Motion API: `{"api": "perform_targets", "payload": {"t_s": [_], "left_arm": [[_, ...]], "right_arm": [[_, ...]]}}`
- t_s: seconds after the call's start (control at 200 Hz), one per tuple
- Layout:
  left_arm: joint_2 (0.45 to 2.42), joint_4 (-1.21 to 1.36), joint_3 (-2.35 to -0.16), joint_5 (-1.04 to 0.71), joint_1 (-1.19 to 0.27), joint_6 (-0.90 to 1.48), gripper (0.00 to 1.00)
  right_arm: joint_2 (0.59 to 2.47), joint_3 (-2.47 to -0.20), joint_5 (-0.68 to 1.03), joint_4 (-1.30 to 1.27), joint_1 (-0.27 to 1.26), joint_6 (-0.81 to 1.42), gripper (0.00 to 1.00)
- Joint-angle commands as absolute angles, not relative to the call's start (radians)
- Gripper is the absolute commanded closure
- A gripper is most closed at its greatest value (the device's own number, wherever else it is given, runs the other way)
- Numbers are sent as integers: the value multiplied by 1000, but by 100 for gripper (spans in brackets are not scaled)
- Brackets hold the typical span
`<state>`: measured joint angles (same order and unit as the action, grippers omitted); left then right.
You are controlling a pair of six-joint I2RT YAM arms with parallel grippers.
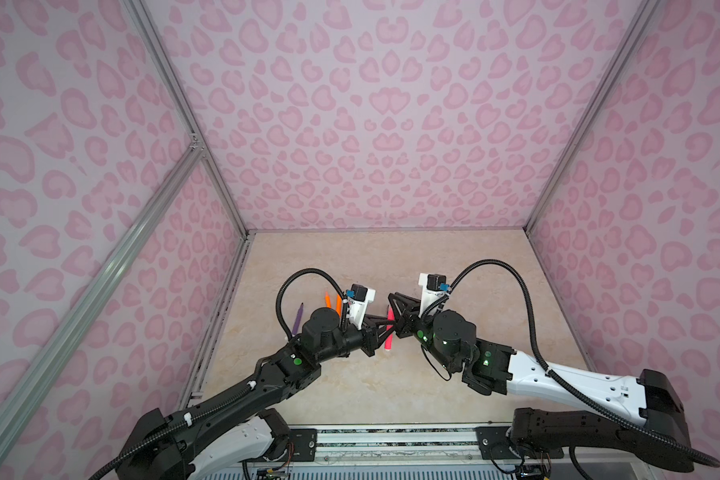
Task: Insert the pens into the pen caps
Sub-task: 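Lower the cap onto the pink marker tip held by the left gripper, then press the cap down onto the marker with the right gripper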
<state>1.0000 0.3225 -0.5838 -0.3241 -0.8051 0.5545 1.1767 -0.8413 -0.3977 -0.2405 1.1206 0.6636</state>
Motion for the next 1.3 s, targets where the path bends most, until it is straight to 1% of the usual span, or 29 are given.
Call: {"api": "perform_targets", "payload": {"t_s": [0.0,0.03,0.12,0.24,0.35,0.425,0.625,0.735,1.09,1.295], "left_arm": [[984,382,-590,-288,-805,527,97],[983,380,-590,-284,-806,525,97],[989,377,-594,-281,-807,523,97],[996,376,-595,-278,-809,520,97],[999,373,-596,-272,-809,519,97],[999,369,-597,-268,-810,517,97],[1004,359,-601,-257,-810,514,97],[1008,355,-604,-256,-811,514,97],[1005,350,-602,-239,-811,515,97],[1008,353,-600,-230,-808,526,97]], "right_arm": [[1190,-874,-406,-176,1124,657,59],[1196,-894,-410,-160,1123,654,53],[1233,-974,-443,-73,1123,655,44],[1284,-1062,-466,-1,1117,646,41],[1318,-1120,-482,57,1093,678,48],[1333,-1135,-447,72,1066,699,52],[1374,-1177,-396,91,1056,712,57],[1386,-1189,-384,101,1059,722,63],[1376,-1186,-394,129,1065,729,100],[1359,-1145,-391,116,1075,742,100]]}}
